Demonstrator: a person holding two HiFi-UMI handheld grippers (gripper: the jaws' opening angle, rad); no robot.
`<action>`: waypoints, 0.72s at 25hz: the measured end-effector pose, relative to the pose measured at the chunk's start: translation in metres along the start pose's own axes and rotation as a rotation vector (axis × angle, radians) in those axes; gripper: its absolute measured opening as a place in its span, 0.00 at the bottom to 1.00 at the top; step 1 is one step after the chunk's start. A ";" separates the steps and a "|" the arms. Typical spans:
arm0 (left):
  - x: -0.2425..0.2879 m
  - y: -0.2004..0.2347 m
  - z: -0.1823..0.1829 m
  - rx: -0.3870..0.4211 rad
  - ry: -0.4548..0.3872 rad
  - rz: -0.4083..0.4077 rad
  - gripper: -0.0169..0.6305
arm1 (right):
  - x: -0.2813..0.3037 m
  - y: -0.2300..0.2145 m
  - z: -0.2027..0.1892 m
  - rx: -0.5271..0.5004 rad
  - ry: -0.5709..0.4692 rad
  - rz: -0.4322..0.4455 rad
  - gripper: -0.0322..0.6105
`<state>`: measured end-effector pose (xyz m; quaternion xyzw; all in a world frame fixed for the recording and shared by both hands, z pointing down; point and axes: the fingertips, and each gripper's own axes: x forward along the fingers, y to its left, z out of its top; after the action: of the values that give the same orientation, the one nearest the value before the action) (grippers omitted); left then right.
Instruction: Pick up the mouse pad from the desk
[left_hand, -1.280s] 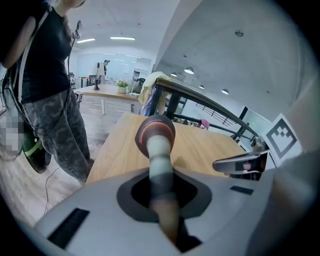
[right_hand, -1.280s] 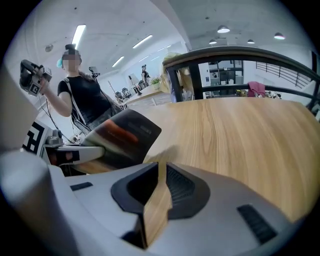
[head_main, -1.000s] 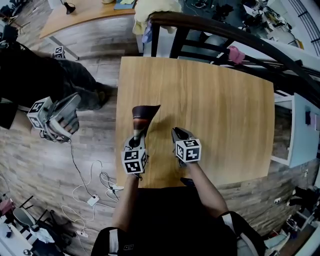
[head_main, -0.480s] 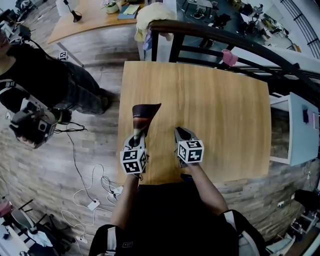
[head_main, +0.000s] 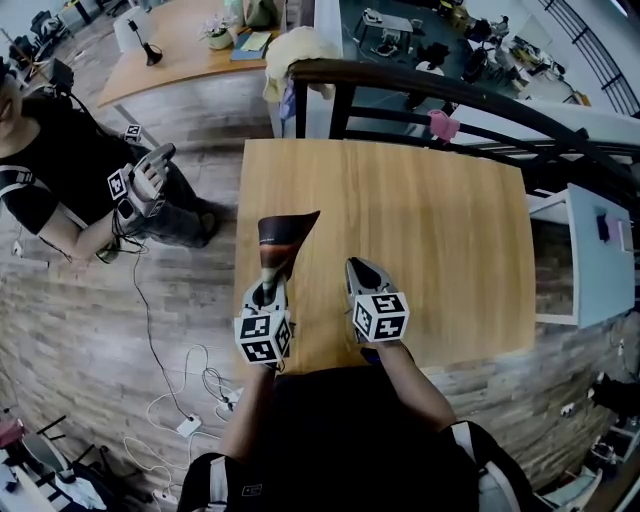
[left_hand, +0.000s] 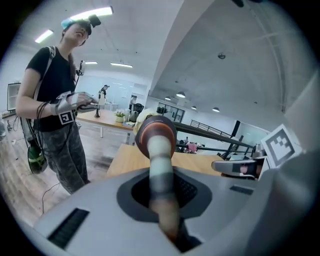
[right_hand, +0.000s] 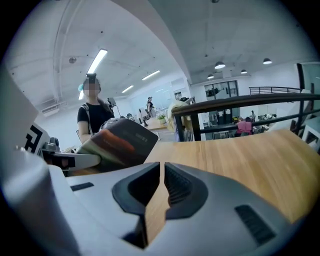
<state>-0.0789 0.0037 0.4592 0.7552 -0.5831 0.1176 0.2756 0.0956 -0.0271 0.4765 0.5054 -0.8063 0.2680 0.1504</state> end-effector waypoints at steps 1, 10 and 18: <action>-0.003 -0.002 0.002 0.000 -0.008 -0.001 0.09 | -0.005 0.002 0.005 -0.001 -0.022 0.000 0.12; -0.029 -0.020 0.024 0.010 -0.099 0.003 0.09 | -0.051 0.017 0.040 -0.002 -0.182 0.006 0.11; -0.043 -0.024 0.038 -0.004 -0.178 -0.003 0.09 | -0.069 0.028 0.061 -0.014 -0.261 0.020 0.11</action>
<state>-0.0745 0.0213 0.3997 0.7631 -0.6043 0.0484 0.2240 0.1028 -0.0029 0.3836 0.5269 -0.8258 0.1960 0.0452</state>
